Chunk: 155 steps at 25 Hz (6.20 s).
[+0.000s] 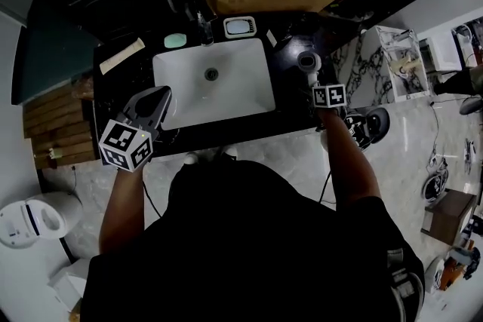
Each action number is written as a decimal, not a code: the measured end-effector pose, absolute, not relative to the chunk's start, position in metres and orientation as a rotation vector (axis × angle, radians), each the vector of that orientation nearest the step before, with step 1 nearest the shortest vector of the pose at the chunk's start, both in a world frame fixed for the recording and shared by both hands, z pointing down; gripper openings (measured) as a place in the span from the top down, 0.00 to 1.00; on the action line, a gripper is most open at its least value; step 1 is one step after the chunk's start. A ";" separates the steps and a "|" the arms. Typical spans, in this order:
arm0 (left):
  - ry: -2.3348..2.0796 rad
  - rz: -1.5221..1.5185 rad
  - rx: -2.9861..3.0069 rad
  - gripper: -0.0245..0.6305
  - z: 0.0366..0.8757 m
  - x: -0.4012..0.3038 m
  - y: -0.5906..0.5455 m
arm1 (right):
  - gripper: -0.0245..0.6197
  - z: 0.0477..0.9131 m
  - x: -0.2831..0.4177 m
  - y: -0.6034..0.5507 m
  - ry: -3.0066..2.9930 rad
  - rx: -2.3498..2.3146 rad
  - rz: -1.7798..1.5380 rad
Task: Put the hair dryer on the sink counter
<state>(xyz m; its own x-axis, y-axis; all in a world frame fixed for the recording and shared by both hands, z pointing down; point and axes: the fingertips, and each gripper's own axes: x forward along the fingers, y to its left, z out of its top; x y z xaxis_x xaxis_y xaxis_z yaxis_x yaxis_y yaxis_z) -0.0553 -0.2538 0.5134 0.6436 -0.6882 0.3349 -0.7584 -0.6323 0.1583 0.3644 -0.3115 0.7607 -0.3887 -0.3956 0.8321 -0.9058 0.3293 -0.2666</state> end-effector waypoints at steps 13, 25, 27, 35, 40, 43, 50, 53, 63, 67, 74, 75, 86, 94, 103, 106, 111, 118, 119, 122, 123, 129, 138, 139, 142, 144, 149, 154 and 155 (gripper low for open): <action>-1.183 0.359 2.559 0.94 0.519 -0.056 -0.249 | 0.66 0.786 0.369 -0.309 -1.821 1.114 0.958; -1.188 0.349 2.552 0.94 0.520 -0.050 -0.244 | 0.66 0.787 0.374 -0.321 -1.760 1.125 0.951; -1.184 0.349 2.550 0.94 0.521 -0.048 -0.244 | 0.66 0.788 0.373 -0.323 -1.746 1.112 0.949; -1.185 0.341 2.556 0.94 0.520 -0.045 -0.244 | 0.66 0.790 0.375 -0.329 -1.691 1.091 0.986; -1.183 0.340 2.556 0.94 0.520 -0.042 -0.244 | 0.66 0.790 0.376 -0.330 -1.660 1.064 0.989; -1.177 0.343 2.557 0.94 0.521 -0.041 -0.243 | 0.66 0.790 0.375 -0.331 -1.653 1.056 0.978; -1.178 0.344 2.559 0.94 0.519 -0.043 -0.243 | 0.66 0.791 0.376 -0.332 -1.632 1.038 0.986; -1.178 0.344 2.557 0.94 0.520 -0.046 -0.244 | 0.66 0.791 0.377 -0.331 -1.623 1.038 0.984; -1.194 0.355 2.547 0.94 0.518 -0.061 -0.244 | 0.66 0.792 0.378 -0.332 -1.602 1.037 1.015; -1.202 0.351 2.546 0.94 0.516 -0.068 -0.246 | 0.65 0.792 0.374 -0.333 -1.614 1.056 1.046; -1.167 0.352 2.562 0.94 0.517 -0.062 -0.251 | 0.59 0.791 0.372 -0.332 -1.645 1.061 1.090; -1.165 0.351 2.562 0.94 0.517 -0.062 -0.252 | 0.59 0.790 0.371 -0.332 -1.646 1.059 1.090; -1.156 0.347 2.553 0.94 0.520 -0.068 -0.252 | 0.53 0.789 0.366 -0.332 -1.660 1.064 1.087; -1.156 0.350 2.556 0.94 0.520 -0.072 -0.244 | 0.53 0.791 0.367 -0.330 -1.659 1.127 1.008; -1.145 0.345 2.570 0.94 0.517 -0.075 -0.239 | 0.51 0.792 0.374 -0.317 -1.621 1.120 1.008; -1.137 0.346 2.574 0.94 0.517 -0.075 -0.236 | 0.50 0.790 0.377 -0.313 -1.620 1.135 1.032; -1.128 0.344 2.582 0.94 0.515 -0.074 -0.233 | 0.49 0.782 0.378 -0.313 -1.626 1.151 1.017; -1.109 0.339 2.608 0.94 0.511 -0.070 -0.225 | 0.49 0.762 0.384 -0.312 -1.644 1.212 0.969; -1.104 0.340 2.614 0.94 0.510 -0.070 -0.224 | 0.49 0.758 0.384 -0.313 -1.651 1.225 0.962; -1.090 0.342 2.627 0.94 0.508 -0.067 -0.220 | 0.49 0.746 0.387 -0.312 -1.665 1.261 0.945; -1.087 0.341 2.630 0.94 0.507 -0.067 -0.218 | 0.49 0.742 0.388 -0.311 -1.671 1.270 0.940; -1.067 0.325 2.659 0.94 0.498 -0.067 -0.213 | 0.49 0.719 0.383 -0.305 -1.711 1.312 0.919; -1.026 0.322 2.695 0.94 0.492 -0.072 -0.205 | 0.50 0.680 0.366 -0.298 -1.826 1.418 0.859; -1.023 0.322 2.698 0.94 0.492 -0.073 -0.204 | 0.50 0.674 0.364 -0.298 -1.850 1.443 0.856; -1.013 0.318 2.702 0.94 0.491 -0.077 -0.200 | 0.55 0.657 0.362 -0.297 -1.907 1.520 0.839; -1.001 0.319 2.705 0.94 0.491 -0.079 -0.198 | 0.55 0.649 0.361 -0.294 -1.918 1.553 0.841; -0.979 0.317 2.714 0.94 0.490 -0.085 -0.194 | 0.62 0.630 0.354 -0.287 -1.945 1.628 0.822; -0.955 0.313 2.727 0.94 0.487 -0.090 -0.192 | 0.68 0.609 0.349 -0.282 -1.974 1.712 0.789; -0.952 0.312 2.730 0.94 0.487 -0.091 -0.192 | 0.69 0.606 0.347 -0.281 -1.979 1.718 0.783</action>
